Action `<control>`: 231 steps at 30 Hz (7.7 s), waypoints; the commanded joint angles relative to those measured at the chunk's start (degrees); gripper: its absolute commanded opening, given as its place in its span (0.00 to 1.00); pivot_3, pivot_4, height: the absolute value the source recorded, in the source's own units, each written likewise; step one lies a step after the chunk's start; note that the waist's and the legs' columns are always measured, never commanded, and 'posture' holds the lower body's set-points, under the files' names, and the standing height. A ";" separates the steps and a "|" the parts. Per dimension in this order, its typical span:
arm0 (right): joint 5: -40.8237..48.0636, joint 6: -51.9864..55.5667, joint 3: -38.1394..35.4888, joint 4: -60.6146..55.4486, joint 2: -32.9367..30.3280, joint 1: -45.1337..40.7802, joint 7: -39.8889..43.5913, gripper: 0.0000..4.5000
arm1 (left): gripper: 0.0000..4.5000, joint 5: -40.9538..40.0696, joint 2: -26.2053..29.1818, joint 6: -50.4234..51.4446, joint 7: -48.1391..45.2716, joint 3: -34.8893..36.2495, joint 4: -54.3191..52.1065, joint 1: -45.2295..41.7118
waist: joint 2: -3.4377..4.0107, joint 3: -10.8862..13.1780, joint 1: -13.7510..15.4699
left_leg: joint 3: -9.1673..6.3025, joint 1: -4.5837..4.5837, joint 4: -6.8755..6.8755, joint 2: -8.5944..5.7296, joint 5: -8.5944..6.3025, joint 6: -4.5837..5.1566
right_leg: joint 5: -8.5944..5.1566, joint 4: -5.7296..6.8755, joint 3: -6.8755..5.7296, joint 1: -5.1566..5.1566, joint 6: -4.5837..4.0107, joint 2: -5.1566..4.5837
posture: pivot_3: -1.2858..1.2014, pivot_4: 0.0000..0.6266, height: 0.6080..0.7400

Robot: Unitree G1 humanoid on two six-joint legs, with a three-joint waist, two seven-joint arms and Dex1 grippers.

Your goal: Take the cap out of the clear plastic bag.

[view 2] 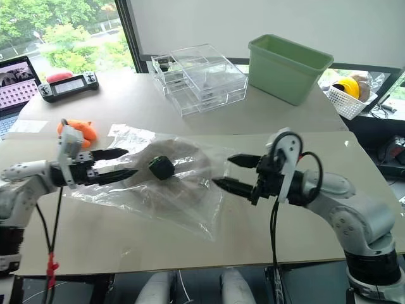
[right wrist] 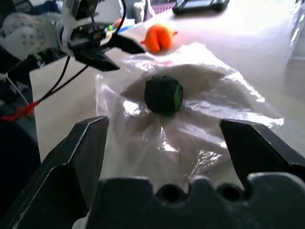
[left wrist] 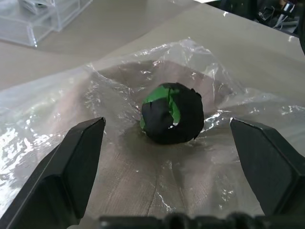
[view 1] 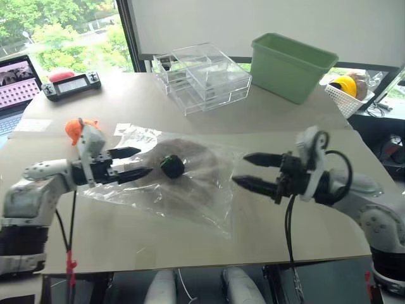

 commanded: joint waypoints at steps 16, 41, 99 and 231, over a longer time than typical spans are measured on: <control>-15.77 -7.76 7.05 -1.83 0.58 -0.32 2.92 1.00 | 1.00 13.89 -9.80 -13.76 1.22 -9.38 8.93 -7.00 | -0.01 0.00 0.09 | -0.04 0.05 0.18 -0.02 0.00 0.01 | 0.00 0.08 -0.02 0.12 0.01 0.00 | 0.52 0.24 0.96; -22.79 -15.31 6.83 2.55 9.13 6.02 -0.28 1.00 | 0.28 12.70 -14.70 -18.49 2.28 -5.24 15.45 -9.56 | -0.02 -0.01 0.04 | -0.07 0.09 0.23 -0.03 -0.01 0.01 | 0.00 0.13 -0.04 0.17 0.01 0.00 | 0.52 0.24 0.96; -12.00 -6.89 2.04 -3.62 10.80 3.28 -2.79 1.00 | 0.99 18.69 -2.33 -33.93 25.32 18.43 65.96 -34.81 | -0.36 0.09 0.04 | -0.33 -0.04 0.30 -0.06 -0.02 0.02 | 0.04 0.19 -0.58 0.19 -0.02 -0.14 | 0.52 0.24 0.96; -114.60 -104.63 56.18 103.37 16.38 -52.15 -59.93 0.00 | 1.00 3.69 -7.41 -25.20 3.35 8.25 -13.20 21.79 | -0.19 0.43 -2.30 | -0.14 1.15 -0.20 0.20 -0.01 -0.01 | -0.25 0.20 -0.52 0.83 -0.63 -0.06 | 0.52 0.24 0.96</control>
